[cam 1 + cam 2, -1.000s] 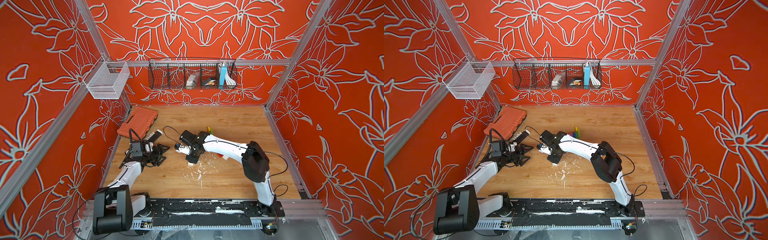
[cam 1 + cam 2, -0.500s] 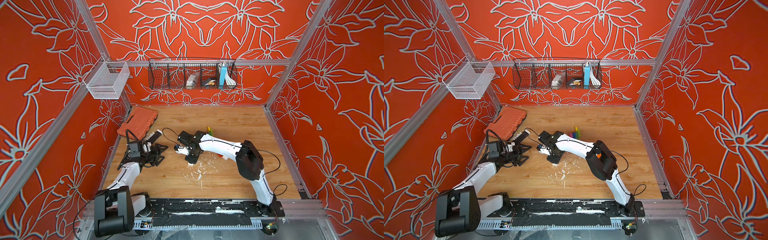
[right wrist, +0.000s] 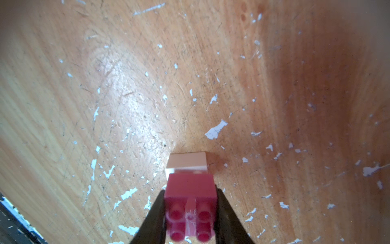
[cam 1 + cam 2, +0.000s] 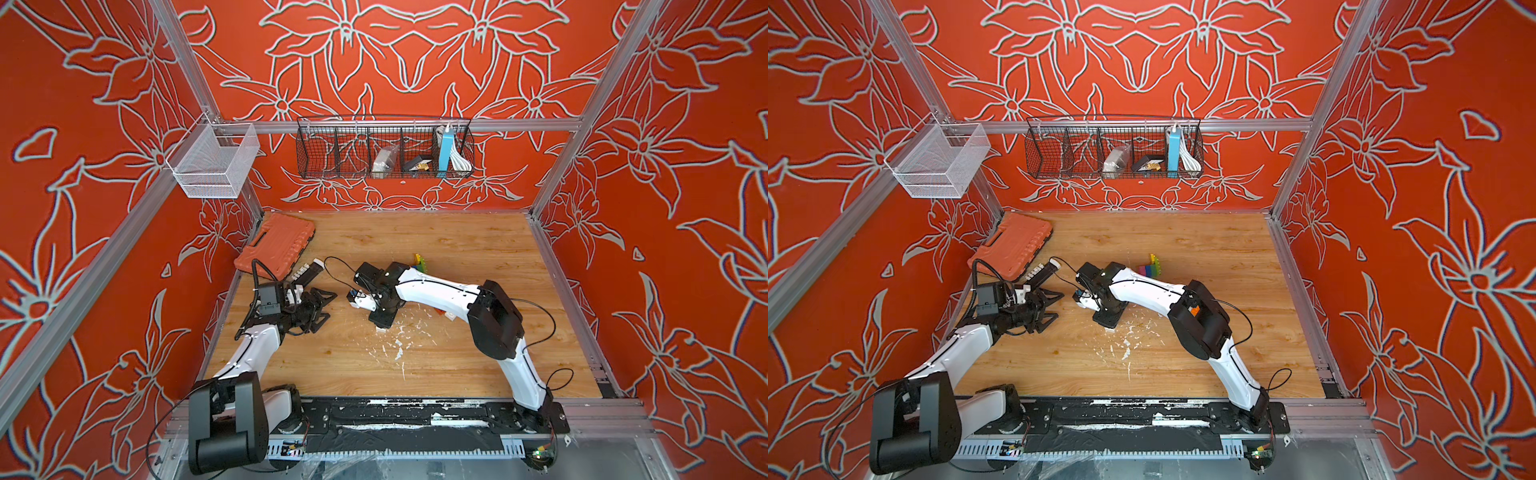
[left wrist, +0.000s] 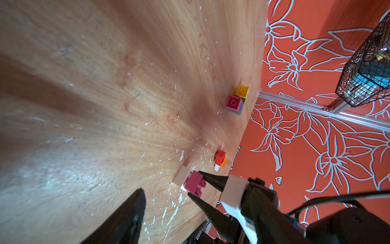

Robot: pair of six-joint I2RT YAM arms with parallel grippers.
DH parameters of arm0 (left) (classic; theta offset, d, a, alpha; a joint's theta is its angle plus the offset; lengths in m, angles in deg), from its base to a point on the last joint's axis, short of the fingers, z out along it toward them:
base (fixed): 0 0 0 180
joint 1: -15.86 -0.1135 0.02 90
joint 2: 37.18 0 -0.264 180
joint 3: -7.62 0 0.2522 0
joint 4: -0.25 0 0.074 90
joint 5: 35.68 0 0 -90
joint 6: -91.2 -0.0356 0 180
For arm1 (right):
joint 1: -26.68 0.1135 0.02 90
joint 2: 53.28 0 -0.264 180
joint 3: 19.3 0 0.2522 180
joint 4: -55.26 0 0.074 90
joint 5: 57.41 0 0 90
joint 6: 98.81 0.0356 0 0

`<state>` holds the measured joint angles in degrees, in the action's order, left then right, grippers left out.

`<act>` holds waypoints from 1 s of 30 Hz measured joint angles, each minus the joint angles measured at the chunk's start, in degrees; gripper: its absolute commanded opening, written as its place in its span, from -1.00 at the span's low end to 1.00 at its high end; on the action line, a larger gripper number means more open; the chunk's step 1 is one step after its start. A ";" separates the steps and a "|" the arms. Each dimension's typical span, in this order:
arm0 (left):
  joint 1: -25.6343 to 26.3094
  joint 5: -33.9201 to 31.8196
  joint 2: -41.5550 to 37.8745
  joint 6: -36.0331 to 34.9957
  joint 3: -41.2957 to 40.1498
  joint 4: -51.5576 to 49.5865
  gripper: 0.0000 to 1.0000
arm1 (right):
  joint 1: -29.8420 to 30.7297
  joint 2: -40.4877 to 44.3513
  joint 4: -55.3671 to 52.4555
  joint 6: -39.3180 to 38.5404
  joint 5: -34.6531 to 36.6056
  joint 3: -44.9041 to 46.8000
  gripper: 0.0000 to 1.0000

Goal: Assemble the letter r with lego
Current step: Assemble the lego brick with the lego brick.

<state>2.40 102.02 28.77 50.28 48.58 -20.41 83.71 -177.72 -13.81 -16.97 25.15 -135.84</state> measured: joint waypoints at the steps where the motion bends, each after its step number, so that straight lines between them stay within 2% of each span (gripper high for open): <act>1: 0.00 0.00 0.00 -0.07 0.00 -0.04 0.57 | 0.00 0.00 -0.07 0.13 -0.04 0.00 -1.00; 20: 0.00 0.46 0.22 -1.53 0.81 -1.49 0.57 | 0.00 -0.26 -0.61 2.64 -0.35 0.63 -1.00; 30: 0.00 1.01 1.31 -2.34 3.02 -2.23 0.57 | -0.02 0.15 0.42 -1.22 -0.52 1.53 -1.00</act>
<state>2.40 103.03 30.08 47.94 51.60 -22.64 83.69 -177.57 -13.39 -18.20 24.63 -134.31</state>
